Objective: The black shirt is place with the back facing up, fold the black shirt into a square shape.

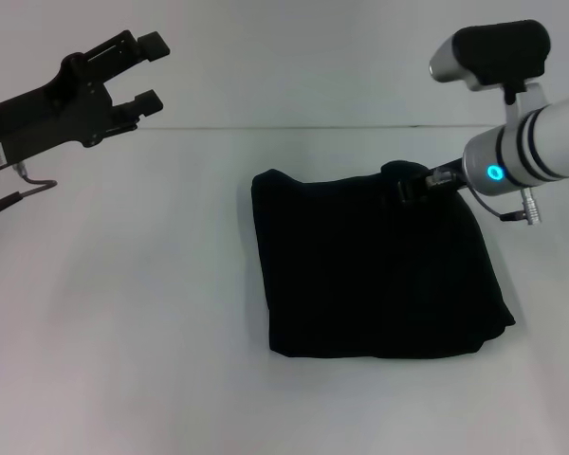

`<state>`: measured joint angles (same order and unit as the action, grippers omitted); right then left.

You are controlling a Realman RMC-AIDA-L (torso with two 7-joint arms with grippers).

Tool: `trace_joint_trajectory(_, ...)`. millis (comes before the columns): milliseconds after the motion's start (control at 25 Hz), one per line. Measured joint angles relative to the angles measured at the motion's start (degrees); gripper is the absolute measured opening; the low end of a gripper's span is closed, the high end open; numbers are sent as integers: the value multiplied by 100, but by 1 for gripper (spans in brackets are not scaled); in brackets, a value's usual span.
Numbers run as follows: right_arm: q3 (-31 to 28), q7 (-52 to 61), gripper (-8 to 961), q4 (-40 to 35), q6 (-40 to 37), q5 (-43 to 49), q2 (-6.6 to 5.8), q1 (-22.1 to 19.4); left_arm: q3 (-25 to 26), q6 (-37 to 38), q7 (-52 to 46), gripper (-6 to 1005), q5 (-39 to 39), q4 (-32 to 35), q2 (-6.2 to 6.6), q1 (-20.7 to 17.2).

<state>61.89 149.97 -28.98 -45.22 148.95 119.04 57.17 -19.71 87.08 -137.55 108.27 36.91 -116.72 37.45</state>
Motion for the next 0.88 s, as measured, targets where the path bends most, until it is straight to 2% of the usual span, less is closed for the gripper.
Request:
trace_joint_trajectory(120,9,43,549,-34,121,77,32,13,1,-4,6,908,0,0,0,-10)
trace_joint_trajectory(360,13,167,328,-66,107,84,-24,13,3,-33,12,905,-2,0,0,-33)
trace_joint_trajectory(560,10,169,98,-66,140,87,-30,10,3,-48,21,902,-4,0,0,-29)
trace_joint_trajectory(880,17,165,28,-24,855,77,29,24,3,-84,28,899,-5,0,2,-13)
